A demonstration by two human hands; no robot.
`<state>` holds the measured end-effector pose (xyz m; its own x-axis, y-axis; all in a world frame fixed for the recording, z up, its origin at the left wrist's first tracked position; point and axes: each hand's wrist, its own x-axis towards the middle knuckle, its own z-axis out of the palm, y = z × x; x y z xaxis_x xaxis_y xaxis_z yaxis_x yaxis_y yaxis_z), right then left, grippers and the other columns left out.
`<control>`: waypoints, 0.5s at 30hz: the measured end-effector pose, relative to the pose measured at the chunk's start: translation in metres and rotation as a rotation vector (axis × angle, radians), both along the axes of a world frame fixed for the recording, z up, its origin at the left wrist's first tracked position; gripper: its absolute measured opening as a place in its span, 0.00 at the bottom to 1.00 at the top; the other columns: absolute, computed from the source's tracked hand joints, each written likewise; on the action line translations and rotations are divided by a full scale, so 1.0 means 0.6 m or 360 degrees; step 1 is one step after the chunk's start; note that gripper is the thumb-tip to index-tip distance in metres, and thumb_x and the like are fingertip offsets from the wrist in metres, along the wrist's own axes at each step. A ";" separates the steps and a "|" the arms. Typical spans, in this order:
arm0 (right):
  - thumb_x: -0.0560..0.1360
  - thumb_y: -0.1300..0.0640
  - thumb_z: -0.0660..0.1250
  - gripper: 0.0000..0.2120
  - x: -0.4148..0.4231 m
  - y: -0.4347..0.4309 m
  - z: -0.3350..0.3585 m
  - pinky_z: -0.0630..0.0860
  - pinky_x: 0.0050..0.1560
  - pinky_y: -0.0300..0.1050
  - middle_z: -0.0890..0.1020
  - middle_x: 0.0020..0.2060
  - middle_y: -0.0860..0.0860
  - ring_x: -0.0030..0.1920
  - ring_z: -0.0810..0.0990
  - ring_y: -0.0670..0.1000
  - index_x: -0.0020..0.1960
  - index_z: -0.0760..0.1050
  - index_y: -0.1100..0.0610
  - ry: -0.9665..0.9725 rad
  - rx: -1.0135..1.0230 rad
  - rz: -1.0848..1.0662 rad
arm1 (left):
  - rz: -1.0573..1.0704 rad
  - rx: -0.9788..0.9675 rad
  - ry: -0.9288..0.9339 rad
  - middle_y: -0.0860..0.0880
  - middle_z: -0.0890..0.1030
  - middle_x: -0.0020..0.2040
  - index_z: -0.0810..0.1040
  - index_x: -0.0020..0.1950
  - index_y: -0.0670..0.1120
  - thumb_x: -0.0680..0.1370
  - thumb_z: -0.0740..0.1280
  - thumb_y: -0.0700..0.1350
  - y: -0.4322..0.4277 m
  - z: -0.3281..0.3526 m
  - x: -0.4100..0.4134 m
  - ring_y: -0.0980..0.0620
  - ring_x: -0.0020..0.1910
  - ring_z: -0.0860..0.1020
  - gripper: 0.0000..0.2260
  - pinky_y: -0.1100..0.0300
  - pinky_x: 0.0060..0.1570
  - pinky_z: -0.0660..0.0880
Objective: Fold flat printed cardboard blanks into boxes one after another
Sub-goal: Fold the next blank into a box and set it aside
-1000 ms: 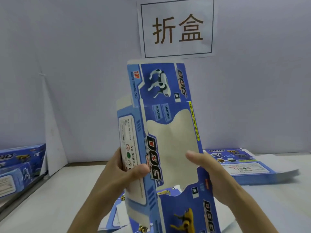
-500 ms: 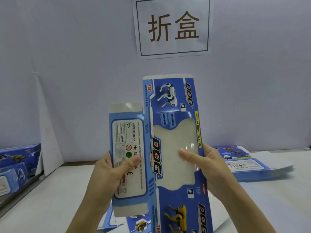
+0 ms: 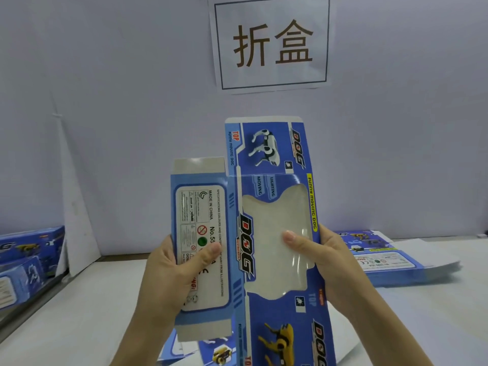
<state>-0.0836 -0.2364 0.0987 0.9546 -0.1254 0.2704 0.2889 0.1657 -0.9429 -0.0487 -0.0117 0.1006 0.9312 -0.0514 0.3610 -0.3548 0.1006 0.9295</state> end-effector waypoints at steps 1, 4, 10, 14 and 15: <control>0.62 0.49 0.73 0.26 0.000 -0.001 0.000 0.82 0.44 0.52 0.86 0.46 0.54 0.45 0.85 0.56 0.58 0.76 0.56 -0.0008 0.0008 0.0019 | 0.0013 0.0010 -0.0009 0.50 0.86 0.44 0.78 0.51 0.52 0.61 0.74 0.51 -0.002 0.000 -0.001 0.47 0.39 0.85 0.20 0.55 0.31 0.81; 0.61 0.49 0.73 0.26 -0.002 -0.001 0.003 0.82 0.40 0.48 0.86 0.47 0.54 0.45 0.85 0.56 0.57 0.77 0.55 -0.0023 0.0014 0.0069 | 0.0006 0.0033 -0.0027 0.50 0.86 0.44 0.77 0.52 0.52 0.62 0.74 0.51 -0.004 -0.002 0.001 0.47 0.40 0.85 0.20 0.55 0.32 0.81; 0.65 0.50 0.72 0.19 -0.008 0.018 0.003 0.79 0.31 0.39 0.86 0.42 0.50 0.40 0.86 0.52 0.54 0.77 0.54 -0.0098 -0.0017 -0.0132 | 0.0275 0.0287 -0.0064 0.58 0.77 0.61 0.68 0.65 0.57 0.65 0.70 0.59 -0.025 -0.012 -0.004 0.57 0.53 0.80 0.30 0.66 0.40 0.78; 0.71 0.52 0.73 0.18 -0.009 0.060 0.002 0.79 0.45 0.38 0.85 0.52 0.49 0.52 0.83 0.49 0.60 0.77 0.51 -0.0358 -0.0228 -0.0113 | 0.0175 0.0454 -0.0420 0.67 0.64 0.70 0.56 0.73 0.67 0.67 0.68 0.67 -0.049 -0.016 -0.026 0.68 0.67 0.65 0.37 0.70 0.61 0.68; 0.73 0.50 0.70 0.19 -0.011 0.069 0.000 0.78 0.51 0.39 0.83 0.55 0.49 0.56 0.81 0.47 0.63 0.77 0.51 -0.0397 -0.0335 -0.0053 | -0.0040 0.0352 -0.0352 0.66 0.67 0.69 0.58 0.73 0.67 0.66 0.70 0.68 -0.054 -0.015 -0.031 0.67 0.66 0.68 0.39 0.68 0.61 0.71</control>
<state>-0.0901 -0.1950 0.0986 0.8520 -0.0716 0.5187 0.5172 -0.0387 -0.8550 -0.0673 -0.0440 0.0916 0.8288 -0.1735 0.5320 -0.5507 -0.0841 0.8305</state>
